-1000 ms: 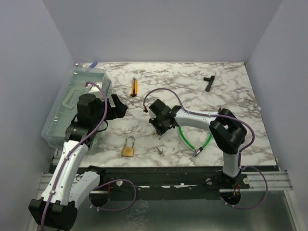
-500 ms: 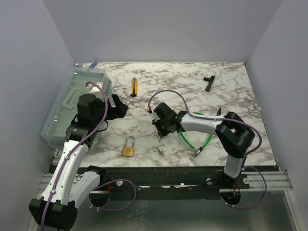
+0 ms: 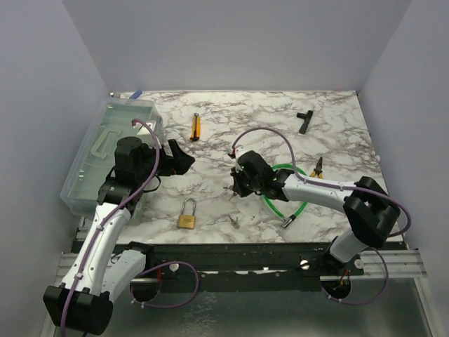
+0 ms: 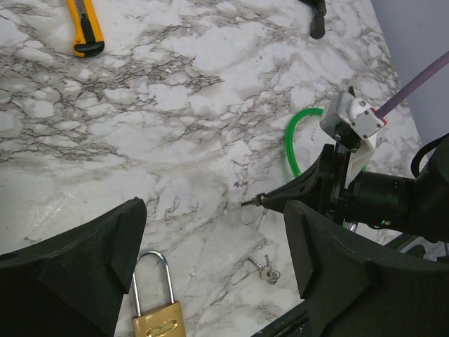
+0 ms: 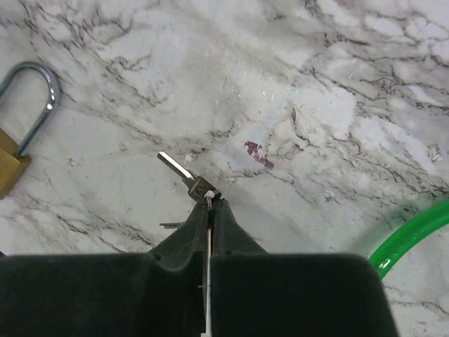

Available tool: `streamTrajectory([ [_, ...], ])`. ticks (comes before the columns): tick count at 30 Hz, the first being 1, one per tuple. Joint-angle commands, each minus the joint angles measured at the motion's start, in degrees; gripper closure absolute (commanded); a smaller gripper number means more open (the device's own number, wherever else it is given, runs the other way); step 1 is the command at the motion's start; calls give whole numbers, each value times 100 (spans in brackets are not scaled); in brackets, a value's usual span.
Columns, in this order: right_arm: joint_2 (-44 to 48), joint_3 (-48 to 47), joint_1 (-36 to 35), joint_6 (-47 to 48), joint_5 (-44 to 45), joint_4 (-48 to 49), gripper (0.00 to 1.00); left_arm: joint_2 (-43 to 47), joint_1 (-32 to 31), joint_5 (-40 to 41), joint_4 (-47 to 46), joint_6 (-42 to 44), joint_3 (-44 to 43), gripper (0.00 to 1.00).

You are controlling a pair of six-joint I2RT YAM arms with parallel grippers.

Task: Unlock with the key

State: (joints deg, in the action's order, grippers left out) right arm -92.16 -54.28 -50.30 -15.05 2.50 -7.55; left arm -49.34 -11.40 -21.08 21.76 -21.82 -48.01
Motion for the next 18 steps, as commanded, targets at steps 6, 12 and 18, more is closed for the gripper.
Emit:
streamTrajectory([
  [6, 729, 246, -58, -496, 148, 567, 100, -136, -34, -1345, -701, -383, 230, 17],
  [12, 1424, 369, -58, -998, 209, 702, 100, -414, -39, -1528, -1134, -1033, 314, 23],
  [18, 1852, 417, -58, -1269, 16, 983, 100, -475, -340, -1439, -2199, -2099, 672, 29],
])
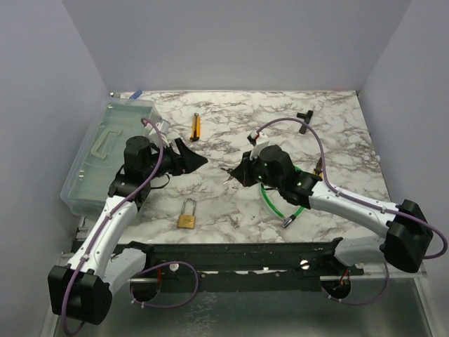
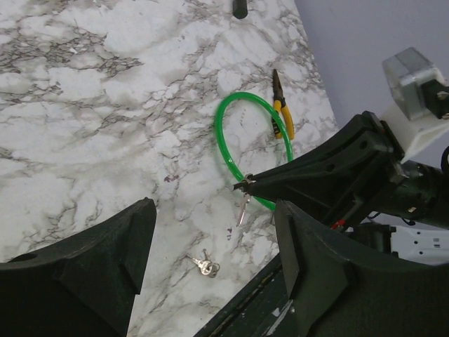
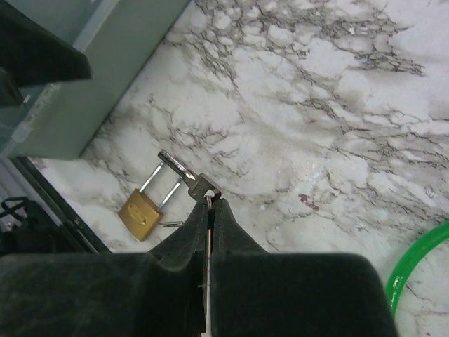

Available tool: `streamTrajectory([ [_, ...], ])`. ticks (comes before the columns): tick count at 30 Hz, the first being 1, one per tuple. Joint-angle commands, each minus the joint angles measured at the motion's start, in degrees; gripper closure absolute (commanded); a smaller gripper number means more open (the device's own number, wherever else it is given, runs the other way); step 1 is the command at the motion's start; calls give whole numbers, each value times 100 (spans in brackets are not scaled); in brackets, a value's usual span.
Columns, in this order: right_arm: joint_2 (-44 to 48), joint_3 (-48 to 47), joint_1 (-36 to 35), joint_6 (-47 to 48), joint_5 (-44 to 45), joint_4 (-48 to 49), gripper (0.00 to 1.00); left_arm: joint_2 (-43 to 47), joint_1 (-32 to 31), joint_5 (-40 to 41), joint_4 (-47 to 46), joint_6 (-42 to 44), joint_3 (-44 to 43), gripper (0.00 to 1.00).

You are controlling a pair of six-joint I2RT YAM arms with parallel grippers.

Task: Unlock with the key

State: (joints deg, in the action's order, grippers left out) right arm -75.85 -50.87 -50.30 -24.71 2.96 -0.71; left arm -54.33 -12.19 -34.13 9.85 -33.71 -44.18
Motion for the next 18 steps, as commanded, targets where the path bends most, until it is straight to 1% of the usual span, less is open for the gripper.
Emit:
streamTrajectory([
  [1, 263, 79, -58, -328, -58, 307, 100, 39, -376, -60, -1173, -1013, 347, 29],
  [5, 472, 145, -54, -465, -155, 332, 100, 35, -852, 374, -1403, -1051, 441, 30],
  [8, 589, 212, -50, -538, -255, 386, 100, -62, -1072, 474, -1527, -1064, 469, 33],
  [13, 660, 290, -50, -611, -261, 399, 100, -106, -1335, 532, -1785, -1087, 501, 36],
  [18, 735, 323, -41, -645, -261, 403, 100, -111, -1443, 598, -1951, -1056, 581, 39],
])
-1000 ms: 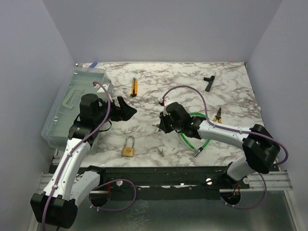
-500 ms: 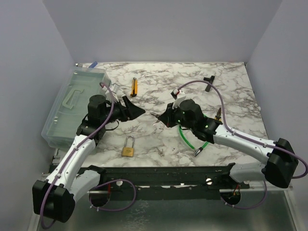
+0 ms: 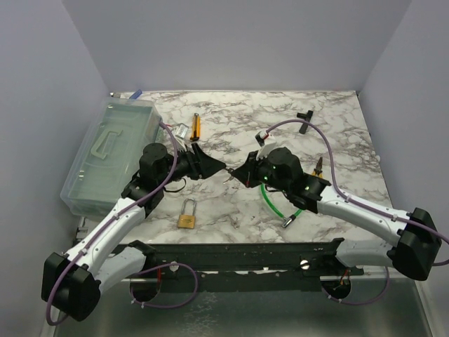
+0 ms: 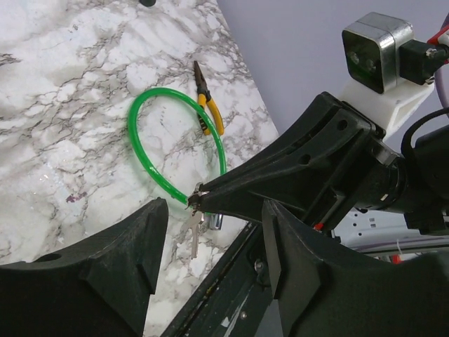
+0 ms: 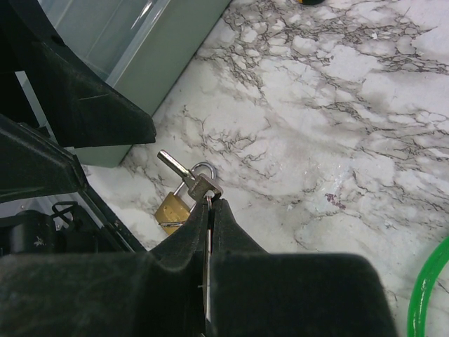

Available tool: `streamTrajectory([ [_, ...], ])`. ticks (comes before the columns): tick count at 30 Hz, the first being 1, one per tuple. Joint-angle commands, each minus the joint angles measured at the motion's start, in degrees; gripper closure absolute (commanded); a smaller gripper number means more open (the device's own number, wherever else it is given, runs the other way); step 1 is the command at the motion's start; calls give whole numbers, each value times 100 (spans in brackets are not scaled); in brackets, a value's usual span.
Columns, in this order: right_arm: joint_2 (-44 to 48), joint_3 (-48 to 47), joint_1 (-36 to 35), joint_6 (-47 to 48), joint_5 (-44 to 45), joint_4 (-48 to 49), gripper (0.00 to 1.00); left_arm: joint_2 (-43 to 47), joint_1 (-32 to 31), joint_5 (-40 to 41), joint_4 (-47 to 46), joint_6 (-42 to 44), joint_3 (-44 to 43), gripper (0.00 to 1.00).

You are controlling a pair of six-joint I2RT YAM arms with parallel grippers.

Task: Unlock with the key

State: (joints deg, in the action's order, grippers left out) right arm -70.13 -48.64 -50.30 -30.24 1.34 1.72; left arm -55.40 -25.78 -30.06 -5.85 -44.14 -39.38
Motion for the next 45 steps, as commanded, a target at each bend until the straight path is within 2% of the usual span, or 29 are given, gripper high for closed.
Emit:
streamTrajectory([
  [1, 182, 101, -48, -88, -99, 158, 100, -18, -101, 200, -396, -10, 127, 40],
  [10, 271, 79, -41, -79, -99, 90, 100, -230, -278, 287, -692, -117, 287, 48],
  [16, 321, 124, -41, -113, -300, 75, 100, -441, -406, 295, -877, -122, 251, 60],
  [19, 388, 135, -41, -107, -355, 66, 100, -541, -448, 308, -946, -113, 231, 71],
  [20, 409, 137, -41, -105, -376, 54, 100, -573, -464, 308, -959, -108, 217, 77],
  [22, 463, 148, -41, -106, -387, 40, 100, -638, -497, 276, -980, -87, 184, 99],
  [29, 635, 240, -41, 62, -551, 73, 100, -773, -560, 155, -948, -143, 51, 100],
  [30, 654, 230, -41, 133, -544, 29, 97, -766, -560, 124, -881, -115, 2, 100],
  [32, 711, 211, -41, 288, -490, -92, 82, -750, -560, 156, -600, -28, -150, 100],
  [35, 892, 215, -42, 591, -276, -330, 44, -748, -559, 413, 157, 159, -466, 100],
  [36, 952, 221, -45, 707, -199, -381, 37, -770, -560, 547, 414, 193, -599, 100],
  [40, 1049, 187, -41, 1302, -74, -502, 31, -989, -560, 1098, 1413, -14, -1125, 100],
  [45, 700, 19, -50, 2187, -448, -519, 28, -1344, -560, 1652, 2411, -849, -1559, 100],
])
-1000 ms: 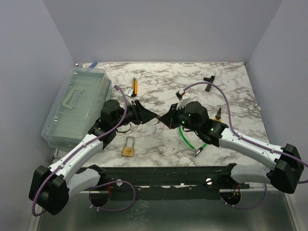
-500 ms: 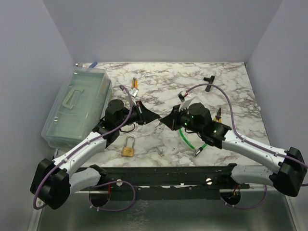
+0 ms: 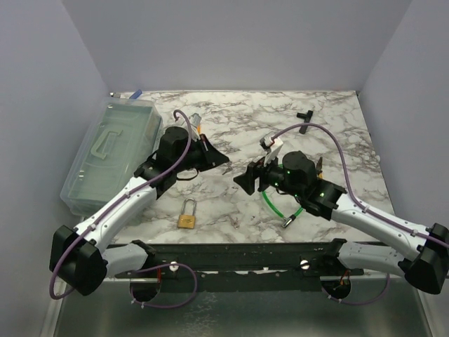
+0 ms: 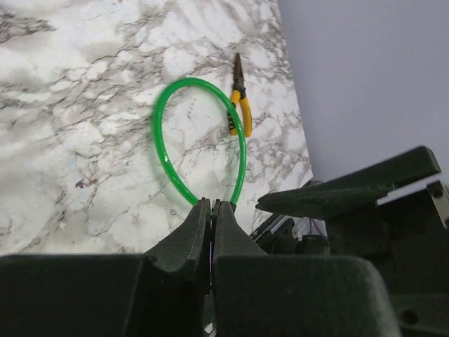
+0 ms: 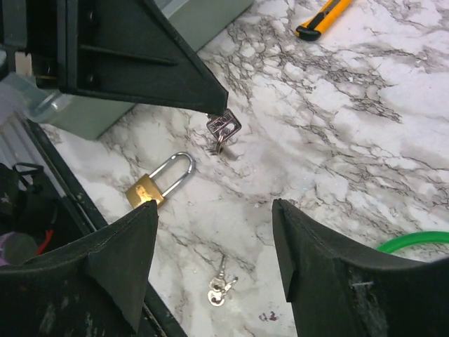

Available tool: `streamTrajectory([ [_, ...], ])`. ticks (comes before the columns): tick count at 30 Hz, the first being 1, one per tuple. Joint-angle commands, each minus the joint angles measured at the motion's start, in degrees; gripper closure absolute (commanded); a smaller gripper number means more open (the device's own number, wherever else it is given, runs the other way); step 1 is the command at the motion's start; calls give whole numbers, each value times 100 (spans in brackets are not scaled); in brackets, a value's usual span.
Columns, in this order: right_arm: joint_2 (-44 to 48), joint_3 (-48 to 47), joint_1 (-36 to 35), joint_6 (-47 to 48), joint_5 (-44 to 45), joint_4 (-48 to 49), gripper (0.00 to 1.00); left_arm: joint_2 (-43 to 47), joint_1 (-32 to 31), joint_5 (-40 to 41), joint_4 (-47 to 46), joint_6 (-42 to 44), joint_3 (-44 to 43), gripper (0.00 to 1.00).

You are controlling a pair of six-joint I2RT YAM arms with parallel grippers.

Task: Unlock with the key

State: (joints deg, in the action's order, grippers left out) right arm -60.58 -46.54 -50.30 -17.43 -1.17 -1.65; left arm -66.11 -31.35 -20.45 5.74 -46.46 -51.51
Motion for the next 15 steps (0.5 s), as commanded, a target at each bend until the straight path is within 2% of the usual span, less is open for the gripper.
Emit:
streamTrajectory([
  [1, -359, -229, -50, 1058, -232, -160, 27, -353, -2, 747, 1442, -774, -445, 100],
  [4, -596, -213, -65, 1493, -197, 83, 26, -555, -2, 752, 1873, -1055, -667, 100],
  [9, -505, 402, -179, 2351, -92, 1558, 26, -581, -2, 799, 2129, -1387, -742, 100],
  [15, -667, 734, -208, 2701, -603, 2466, 29, -434, -2, 841, 2241, -1635, -747, 100],
])
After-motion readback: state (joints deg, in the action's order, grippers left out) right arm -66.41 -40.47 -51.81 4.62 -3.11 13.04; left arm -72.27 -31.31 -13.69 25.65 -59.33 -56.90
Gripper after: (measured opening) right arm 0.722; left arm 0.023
